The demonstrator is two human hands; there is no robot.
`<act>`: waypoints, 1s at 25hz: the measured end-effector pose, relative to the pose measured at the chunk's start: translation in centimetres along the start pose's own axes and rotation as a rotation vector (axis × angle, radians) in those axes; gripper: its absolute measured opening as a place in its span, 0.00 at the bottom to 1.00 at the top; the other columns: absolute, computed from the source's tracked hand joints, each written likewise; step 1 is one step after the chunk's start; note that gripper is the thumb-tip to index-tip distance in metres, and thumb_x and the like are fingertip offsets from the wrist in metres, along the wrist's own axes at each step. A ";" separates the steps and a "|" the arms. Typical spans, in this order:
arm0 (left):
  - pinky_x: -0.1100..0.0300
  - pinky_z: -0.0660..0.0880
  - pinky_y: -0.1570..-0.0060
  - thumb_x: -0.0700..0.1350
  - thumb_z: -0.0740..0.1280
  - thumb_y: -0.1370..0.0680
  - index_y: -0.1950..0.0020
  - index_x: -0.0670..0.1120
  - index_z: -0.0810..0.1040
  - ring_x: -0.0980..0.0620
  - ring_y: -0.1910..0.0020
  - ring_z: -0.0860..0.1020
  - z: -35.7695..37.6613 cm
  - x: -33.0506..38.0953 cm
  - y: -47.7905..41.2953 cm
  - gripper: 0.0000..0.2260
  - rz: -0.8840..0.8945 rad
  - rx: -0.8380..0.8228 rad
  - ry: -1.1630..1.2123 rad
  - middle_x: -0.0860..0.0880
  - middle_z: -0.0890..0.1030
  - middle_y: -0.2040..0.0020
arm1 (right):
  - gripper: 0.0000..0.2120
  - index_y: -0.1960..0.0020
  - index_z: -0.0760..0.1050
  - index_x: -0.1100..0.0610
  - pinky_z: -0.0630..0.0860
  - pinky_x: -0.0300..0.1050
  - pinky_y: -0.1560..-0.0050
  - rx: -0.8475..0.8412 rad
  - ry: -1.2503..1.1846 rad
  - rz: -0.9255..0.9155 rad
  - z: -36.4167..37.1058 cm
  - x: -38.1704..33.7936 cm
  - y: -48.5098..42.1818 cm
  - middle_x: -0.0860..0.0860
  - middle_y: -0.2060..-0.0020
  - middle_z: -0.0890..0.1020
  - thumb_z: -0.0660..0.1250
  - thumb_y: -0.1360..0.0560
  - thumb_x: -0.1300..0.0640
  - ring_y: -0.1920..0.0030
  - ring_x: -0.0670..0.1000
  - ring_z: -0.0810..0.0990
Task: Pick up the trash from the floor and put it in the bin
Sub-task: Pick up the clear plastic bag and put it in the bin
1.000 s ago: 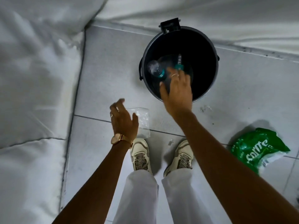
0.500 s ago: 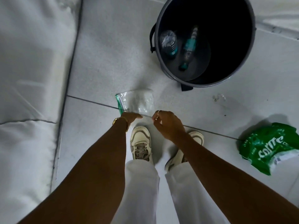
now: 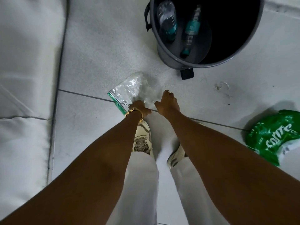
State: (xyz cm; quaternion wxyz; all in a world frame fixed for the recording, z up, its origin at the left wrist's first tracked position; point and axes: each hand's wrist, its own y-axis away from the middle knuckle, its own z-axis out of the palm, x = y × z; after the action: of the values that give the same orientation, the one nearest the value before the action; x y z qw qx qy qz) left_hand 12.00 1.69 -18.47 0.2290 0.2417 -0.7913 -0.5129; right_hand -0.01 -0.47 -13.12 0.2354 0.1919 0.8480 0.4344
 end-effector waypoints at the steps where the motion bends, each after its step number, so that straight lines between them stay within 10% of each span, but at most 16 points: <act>1: 0.47 0.70 0.32 0.52 0.72 0.28 0.34 0.43 0.75 0.39 0.33 0.73 0.1 -0.2 -0.4 0.25 0.045 0.018 -0.052 0.41 0.76 0.33 | 0.25 0.30 0.63 0.63 0.73 0.54 0.40 0.003 -0.045 0.020 0.6 0.0 -0.9 0.60 0.33 0.71 0.65 0.23 0.56 0.34 0.61 0.71; 8: 0.59 0.74 0.47 0.42 0.77 0.32 0.43 0.44 0.73 0.48 0.50 0.78 0.0 -1.9 -1.5 0.21 0.212 0.191 0.142 0.46 0.80 0.51 | 0.15 0.40 0.75 0.59 0.78 0.53 0.43 0.029 -0.042 0.028 5.3 -1.5 -3.1 0.58 0.43 0.81 0.68 0.24 0.54 0.42 0.59 0.79; 14: 0.53 0.79 0.52 0.43 0.71 0.26 0.44 0.41 0.76 0.44 0.56 0.80 -2.0 -1.0 4.5 0.13 0.474 0.318 0.045 0.41 0.82 0.56 | 0.09 0.51 0.81 0.63 0.76 0.41 0.61 0.036 -0.577 0.043 2.0 -1.3 2.1 0.57 0.57 0.82 0.68 0.26 0.58 0.59 0.51 0.79; 18: 0.58 0.78 0.51 0.43 0.65 0.23 0.46 0.41 0.81 0.48 0.55 0.77 -5.8 1.0 12.3 0.09 0.694 0.502 0.186 0.42 0.77 0.53 | 0.12 0.64 0.77 0.57 0.76 0.51 0.59 0.235 -0.800 -0.072 -5.7 -1.1 10.6 0.53 0.67 0.79 0.67 0.24 0.54 0.64 0.49 0.76; 21: 0.73 0.74 0.53 0.44 0.60 0.20 0.45 0.40 0.78 0.53 0.48 0.79 -9.8 5.5 19.8 0.11 0.968 0.407 0.197 0.45 0.80 0.45 | 0.15 0.64 0.76 0.55 0.75 0.44 0.62 0.409 -1.138 -0.143 -11.7 -1.1 15.6 0.51 0.68 0.79 0.63 0.21 0.51 0.64 0.48 0.78; 25: 0.61 0.80 0.56 0.40 0.61 0.20 0.45 0.35 0.76 0.51 0.55 0.83 -15.1 14.5 22.7 0.10 1.005 0.229 0.438 0.41 0.83 0.51 | 0.18 0.61 0.77 0.57 0.72 0.38 0.67 0.586 -1.369 -0.265 -19.4 -0.4 18.1 0.53 0.68 0.78 0.56 0.20 0.49 0.66 0.49 0.76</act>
State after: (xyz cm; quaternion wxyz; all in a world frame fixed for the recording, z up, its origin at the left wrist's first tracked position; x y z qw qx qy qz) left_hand 6.58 -9.77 9.75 0.5765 -0.0411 -0.7938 -0.1894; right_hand -8.49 -3.29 11.86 0.6990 0.3701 0.6093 -0.0571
